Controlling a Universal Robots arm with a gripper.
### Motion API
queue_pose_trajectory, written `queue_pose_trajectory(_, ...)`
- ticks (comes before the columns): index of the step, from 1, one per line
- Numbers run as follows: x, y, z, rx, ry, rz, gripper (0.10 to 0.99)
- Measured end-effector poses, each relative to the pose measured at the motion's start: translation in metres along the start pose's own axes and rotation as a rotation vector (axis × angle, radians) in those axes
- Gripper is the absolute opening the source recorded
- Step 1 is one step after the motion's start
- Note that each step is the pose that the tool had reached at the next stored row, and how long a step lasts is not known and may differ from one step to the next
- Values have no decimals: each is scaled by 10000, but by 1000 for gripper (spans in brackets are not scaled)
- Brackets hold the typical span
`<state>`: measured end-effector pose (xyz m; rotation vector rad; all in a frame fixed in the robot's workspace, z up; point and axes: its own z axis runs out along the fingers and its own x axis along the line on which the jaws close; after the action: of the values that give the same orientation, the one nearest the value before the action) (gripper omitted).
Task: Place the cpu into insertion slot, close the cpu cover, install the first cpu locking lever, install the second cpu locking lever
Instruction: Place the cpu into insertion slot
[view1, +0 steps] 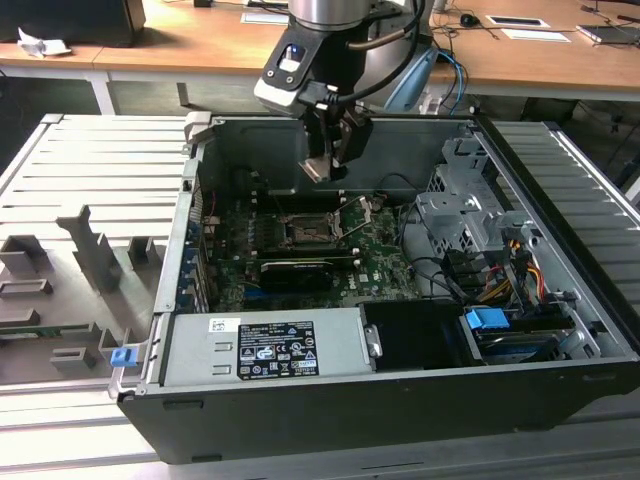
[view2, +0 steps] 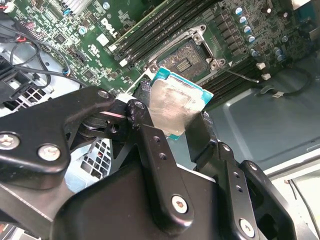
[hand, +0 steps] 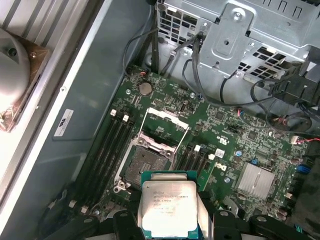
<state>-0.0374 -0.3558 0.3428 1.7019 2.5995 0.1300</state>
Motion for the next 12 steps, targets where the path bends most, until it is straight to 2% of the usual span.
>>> queue_pose_trajectory(12, -1, -4, 38, 0, 0, 19, 525)
